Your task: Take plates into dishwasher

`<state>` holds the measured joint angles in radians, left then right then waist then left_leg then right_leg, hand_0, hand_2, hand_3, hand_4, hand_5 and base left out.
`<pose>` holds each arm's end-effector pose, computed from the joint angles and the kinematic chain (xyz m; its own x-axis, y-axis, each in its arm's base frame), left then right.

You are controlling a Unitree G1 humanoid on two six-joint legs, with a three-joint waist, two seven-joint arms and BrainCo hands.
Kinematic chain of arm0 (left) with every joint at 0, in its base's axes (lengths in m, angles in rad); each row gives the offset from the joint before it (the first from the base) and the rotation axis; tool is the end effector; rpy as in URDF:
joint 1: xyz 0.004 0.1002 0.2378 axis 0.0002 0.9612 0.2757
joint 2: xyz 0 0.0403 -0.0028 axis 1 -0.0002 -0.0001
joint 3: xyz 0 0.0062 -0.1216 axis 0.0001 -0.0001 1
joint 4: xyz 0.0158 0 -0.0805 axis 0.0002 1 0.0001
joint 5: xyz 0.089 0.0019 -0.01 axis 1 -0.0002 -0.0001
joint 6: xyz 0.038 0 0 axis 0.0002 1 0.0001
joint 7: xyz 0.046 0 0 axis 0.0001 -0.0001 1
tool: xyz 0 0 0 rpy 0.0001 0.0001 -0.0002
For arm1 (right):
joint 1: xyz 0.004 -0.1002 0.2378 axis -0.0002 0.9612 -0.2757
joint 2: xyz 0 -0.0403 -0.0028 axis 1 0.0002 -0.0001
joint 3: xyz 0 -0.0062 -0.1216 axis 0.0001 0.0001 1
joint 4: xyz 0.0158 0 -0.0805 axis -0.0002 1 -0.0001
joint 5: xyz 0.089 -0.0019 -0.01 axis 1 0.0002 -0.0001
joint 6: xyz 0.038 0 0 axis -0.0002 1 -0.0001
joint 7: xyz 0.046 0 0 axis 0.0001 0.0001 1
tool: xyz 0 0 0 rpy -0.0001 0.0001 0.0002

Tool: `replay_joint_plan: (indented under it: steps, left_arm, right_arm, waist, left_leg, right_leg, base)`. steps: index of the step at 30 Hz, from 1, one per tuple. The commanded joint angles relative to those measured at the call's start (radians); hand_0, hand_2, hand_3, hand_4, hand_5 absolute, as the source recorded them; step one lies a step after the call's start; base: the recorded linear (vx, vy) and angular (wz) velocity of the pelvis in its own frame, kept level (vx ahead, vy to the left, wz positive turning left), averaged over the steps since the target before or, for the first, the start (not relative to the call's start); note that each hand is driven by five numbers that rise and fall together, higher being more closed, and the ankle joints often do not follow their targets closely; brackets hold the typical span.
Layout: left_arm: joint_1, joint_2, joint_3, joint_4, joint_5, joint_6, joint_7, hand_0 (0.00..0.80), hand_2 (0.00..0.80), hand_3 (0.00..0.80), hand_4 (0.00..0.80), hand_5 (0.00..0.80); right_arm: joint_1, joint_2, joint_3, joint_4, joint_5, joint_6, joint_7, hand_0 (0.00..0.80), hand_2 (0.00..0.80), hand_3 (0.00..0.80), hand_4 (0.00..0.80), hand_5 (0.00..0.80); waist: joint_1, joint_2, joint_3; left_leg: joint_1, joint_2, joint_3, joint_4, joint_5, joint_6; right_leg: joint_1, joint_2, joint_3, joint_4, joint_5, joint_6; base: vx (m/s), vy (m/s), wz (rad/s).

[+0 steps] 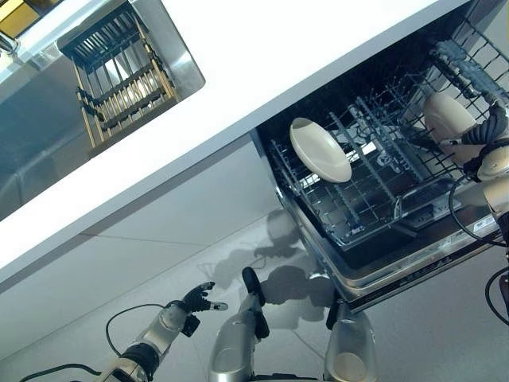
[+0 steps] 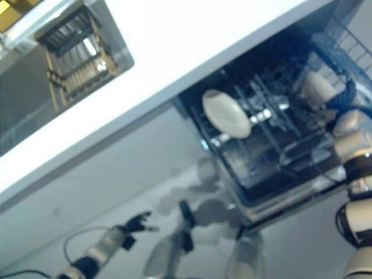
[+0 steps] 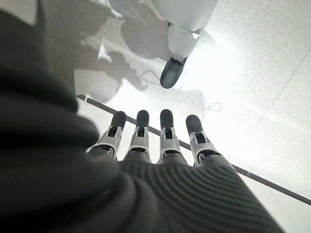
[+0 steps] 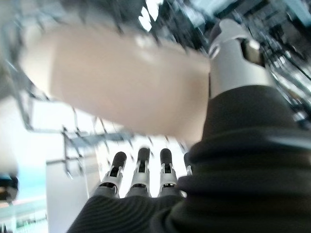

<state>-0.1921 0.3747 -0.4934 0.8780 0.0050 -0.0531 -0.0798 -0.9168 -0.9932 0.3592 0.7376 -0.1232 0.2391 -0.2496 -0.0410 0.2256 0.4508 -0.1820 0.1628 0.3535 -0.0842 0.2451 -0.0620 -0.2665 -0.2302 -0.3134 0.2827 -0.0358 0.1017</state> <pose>0.1772 0.2117 -0.0735 0.6936 -0.1288 -0.7088 0.5087 0.7842 0.3553 0.3076 -0.3418 0.2247 0.8172 -0.4881 0.3064 0.4796 0.2811 -0.8312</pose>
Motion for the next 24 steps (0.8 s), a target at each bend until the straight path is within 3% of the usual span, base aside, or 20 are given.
replay_joint_plan:
  steps: [1, 10, 16, 20, 24]
  left_arm:
    - [0.003, 0.037, -0.007, -0.005, -0.033, -0.005, 0.019, 0.0, 0.0, 0.0, 0.0, 0.0]
    - [0.034, 0.036, 0.034, 0.014, -0.005, 0.001, 0.03, 0.0, 0.0, 0.0, 0.0, 0.0]
    - [0.049, 0.018, 0.081, 0.063, 0.03, 0.004, 0.038, 0.0, 0.0, 0.0, 0.0, 0.0]
    - [0.042, 0.011, 0.088, 0.104, 0.039, -0.003, 0.047, 0.0, 0.0, 0.0, 0.0, 0.0]
    - [0.015, 0.01, 0.079, 0.132, 0.013, -0.005, 0.058, 0.0, 0.0, 0.0, 0.0, 0.0]
  right_arm:
    - [-0.008, -0.029, -0.051, -0.111, 0.019, -0.034, -0.12, 0.0, 0.0, 0.0, 0.0, 0.0]
    - [0.171, -0.039, -0.248, -0.381, 0.124, -0.068, -0.201, 0.0, 0.0, 0.0, 0.0, 0.0]
    - [0.418, 0.048, -0.474, -0.575, 0.418, -0.152, -0.221, 0.0, 0.0, 0.0, 0.0, 0.0]
    - [0.536, 0.136, -0.57, -0.562, 0.606, -0.231, -0.22, 0.0, 0.0, 0.0, 0.0, 0.0]
    - [0.65, 0.231, -0.649, -0.431, 0.779, -0.313, -0.165, 0.0, 0.0, 0.0, 0.0, 0.0]
  waist:
    - [-0.008, -0.104, -0.002]
    - [-0.047, -0.162, -0.038]
    - [-0.108, -0.199, -0.089]
    - [-0.14, -0.206, -0.113]
    - [-0.174, -0.195, -0.123]
  left_leg:
    - [0.094, 0.04, 0.063, 0.0, -0.1, -0.101]
    - [0.135, 0.044, 0.092, 0.002, -0.13, -0.09]
    - [0.18, 0.042, 0.124, 0.005, -0.162, -0.08]
    - [0.202, 0.041, 0.143, 0.007, -0.177, -0.077]
    - [0.227, 0.039, 0.165, 0.016, -0.194, -0.075]
  right_leg:
    - [0.057, 0.007, -0.032, -0.137, 0.034, 0.018]
    - [0.097, 0.025, -0.009, -0.186, 0.061, 0.032]
    - [0.124, 0.033, 0.034, -0.224, 0.08, 0.041]
    - [0.132, 0.033, 0.06, -0.237, 0.086, 0.046]
    - [0.134, 0.022, 0.089, -0.245, 0.095, 0.052]
  base:
    - [0.01, 0.034, -0.05]
    - [0.014, 0.037, -0.03]
    - [0.034, 0.07, -0.15]
    - [0.027, 0.053, -0.22]
    - [0.013, 0.031, -0.24]
